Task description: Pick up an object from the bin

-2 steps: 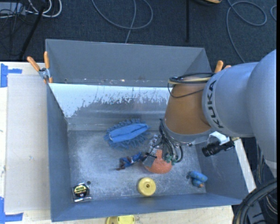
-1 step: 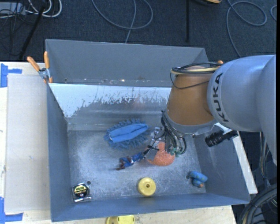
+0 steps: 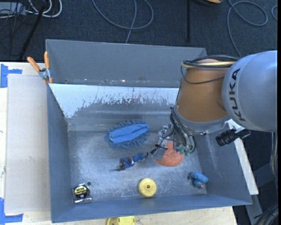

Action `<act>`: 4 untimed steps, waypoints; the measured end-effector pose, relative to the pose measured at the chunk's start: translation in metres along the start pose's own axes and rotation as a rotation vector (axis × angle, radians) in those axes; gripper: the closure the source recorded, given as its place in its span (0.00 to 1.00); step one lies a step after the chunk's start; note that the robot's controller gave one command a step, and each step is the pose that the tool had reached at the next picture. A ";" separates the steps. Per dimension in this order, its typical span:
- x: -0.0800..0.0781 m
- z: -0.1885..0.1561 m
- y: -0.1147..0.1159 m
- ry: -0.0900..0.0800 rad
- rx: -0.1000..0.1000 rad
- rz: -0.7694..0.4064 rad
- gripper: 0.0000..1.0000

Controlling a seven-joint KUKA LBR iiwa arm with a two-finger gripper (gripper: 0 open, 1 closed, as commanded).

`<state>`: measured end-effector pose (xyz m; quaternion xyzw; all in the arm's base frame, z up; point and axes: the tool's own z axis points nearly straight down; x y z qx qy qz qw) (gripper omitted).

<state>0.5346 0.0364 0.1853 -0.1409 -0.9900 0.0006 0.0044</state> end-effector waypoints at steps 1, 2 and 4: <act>0.008 0.006 0.005 -0.022 -0.007 -0.007 1.00; 0.025 0.008 0.012 0.009 0.004 -0.003 1.00; 0.026 0.025 0.014 0.010 0.003 -0.030 1.00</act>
Offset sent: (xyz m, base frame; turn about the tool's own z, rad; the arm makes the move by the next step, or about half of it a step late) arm -0.0356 0.0522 0.1536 0.0138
